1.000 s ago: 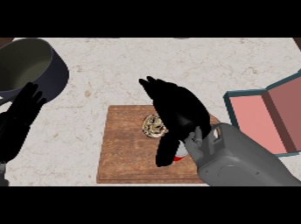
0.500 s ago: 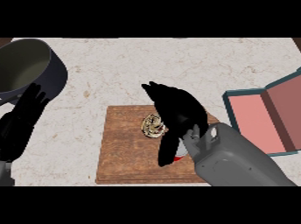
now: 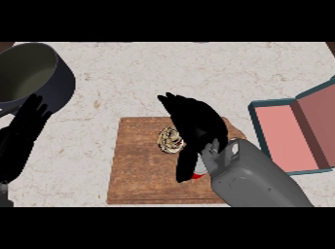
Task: Pick the cupcake from the cutting board and place it in the cardboard box
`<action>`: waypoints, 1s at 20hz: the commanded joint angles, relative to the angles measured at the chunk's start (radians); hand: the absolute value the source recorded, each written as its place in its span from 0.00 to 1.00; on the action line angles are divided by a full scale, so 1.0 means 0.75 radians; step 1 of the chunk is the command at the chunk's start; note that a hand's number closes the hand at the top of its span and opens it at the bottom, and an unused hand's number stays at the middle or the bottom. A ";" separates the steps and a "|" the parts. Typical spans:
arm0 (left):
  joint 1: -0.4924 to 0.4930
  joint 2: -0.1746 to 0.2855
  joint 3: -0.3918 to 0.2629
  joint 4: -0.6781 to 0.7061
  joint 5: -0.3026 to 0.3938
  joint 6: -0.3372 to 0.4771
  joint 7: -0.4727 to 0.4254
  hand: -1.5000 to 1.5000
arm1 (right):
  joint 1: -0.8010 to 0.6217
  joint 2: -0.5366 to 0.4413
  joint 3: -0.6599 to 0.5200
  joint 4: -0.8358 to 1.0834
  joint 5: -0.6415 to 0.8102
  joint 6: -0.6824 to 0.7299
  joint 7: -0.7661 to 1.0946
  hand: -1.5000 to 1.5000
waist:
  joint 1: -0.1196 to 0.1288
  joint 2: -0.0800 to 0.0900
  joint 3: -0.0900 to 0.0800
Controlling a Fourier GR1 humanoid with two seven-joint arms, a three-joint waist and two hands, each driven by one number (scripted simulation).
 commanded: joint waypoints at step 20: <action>0.040 -0.119 0.100 -0.048 -0.095 -0.086 0.062 0.50 | 0.034 0.147 -0.021 0.175 0.279 0.151 0.037 0.00 | -0.002 -0.001 0.000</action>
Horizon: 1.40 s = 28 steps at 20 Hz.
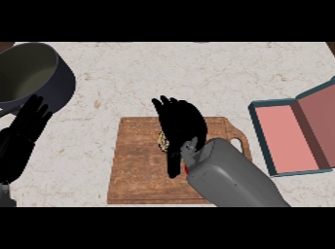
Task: Pick the cupcake from the cutting board and place it in the cardboard box
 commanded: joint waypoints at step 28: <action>-0.040 -0.121 0.133 -0.046 -0.128 -0.092 0.107 0.50 | 0.016 0.025 0.105 0.265 0.049 -0.079 -0.033 0.00 | 0.004 0.000 0.000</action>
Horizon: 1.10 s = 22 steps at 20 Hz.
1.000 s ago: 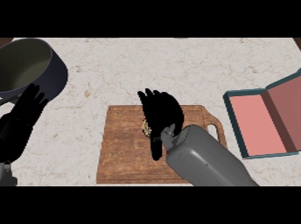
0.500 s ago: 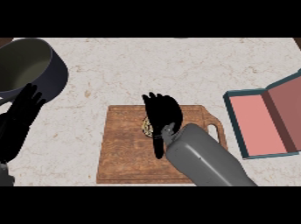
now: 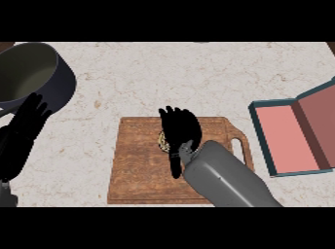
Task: Pick the cupcake from the cutting board and place it in the cardboard box
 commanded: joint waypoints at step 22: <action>-0.030 -0.033 0.066 0.038 -0.014 -0.071 0.015 0.50 | -0.161 0.001 -0.343 0.335 0.184 -0.444 0.309 1.00 | 0.000 0.003 -0.001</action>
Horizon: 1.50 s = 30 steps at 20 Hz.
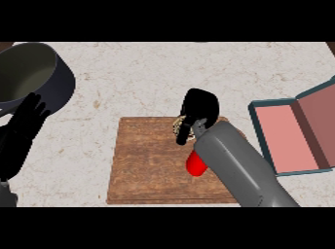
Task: Pick the cupcake from the cutting board and place it in the cardboard box
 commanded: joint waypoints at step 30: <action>0.066 -0.028 0.017 -0.055 -0.024 0.003 0.011 0.50 | -0.462 -0.198 -0.326 -0.446 0.751 0.209 0.545 1.00 | -0.031 -0.017 0.000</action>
